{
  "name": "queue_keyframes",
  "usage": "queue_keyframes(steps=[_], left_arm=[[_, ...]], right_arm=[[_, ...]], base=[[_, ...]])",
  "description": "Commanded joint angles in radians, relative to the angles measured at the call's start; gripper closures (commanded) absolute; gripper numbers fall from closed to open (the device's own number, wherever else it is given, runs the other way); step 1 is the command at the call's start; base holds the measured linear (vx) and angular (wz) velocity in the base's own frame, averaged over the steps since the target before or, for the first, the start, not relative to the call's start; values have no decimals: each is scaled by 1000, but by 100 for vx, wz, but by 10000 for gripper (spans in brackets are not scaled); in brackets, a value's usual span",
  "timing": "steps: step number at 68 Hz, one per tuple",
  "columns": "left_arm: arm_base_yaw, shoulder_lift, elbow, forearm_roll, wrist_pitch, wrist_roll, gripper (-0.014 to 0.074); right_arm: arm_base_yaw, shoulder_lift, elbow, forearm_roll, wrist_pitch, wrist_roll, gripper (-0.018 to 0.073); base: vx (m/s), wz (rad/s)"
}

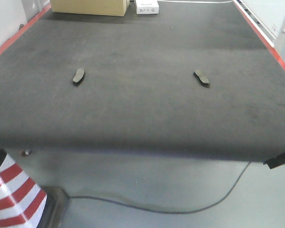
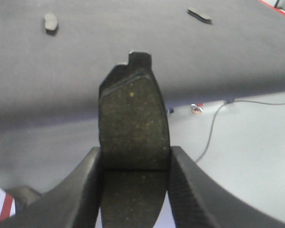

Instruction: Move and align brake pads A on conveyor

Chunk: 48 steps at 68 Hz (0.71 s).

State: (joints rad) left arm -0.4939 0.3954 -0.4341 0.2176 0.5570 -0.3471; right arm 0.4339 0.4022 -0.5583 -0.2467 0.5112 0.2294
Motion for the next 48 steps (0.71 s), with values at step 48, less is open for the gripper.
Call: queue_keyframes(steps=[48], left_arm=[[-4, 6, -29, 8, -91, -7, 603]], right_arm=[[-4, 6, -29, -18, -93, -5, 564]], base=[[41, -5]])
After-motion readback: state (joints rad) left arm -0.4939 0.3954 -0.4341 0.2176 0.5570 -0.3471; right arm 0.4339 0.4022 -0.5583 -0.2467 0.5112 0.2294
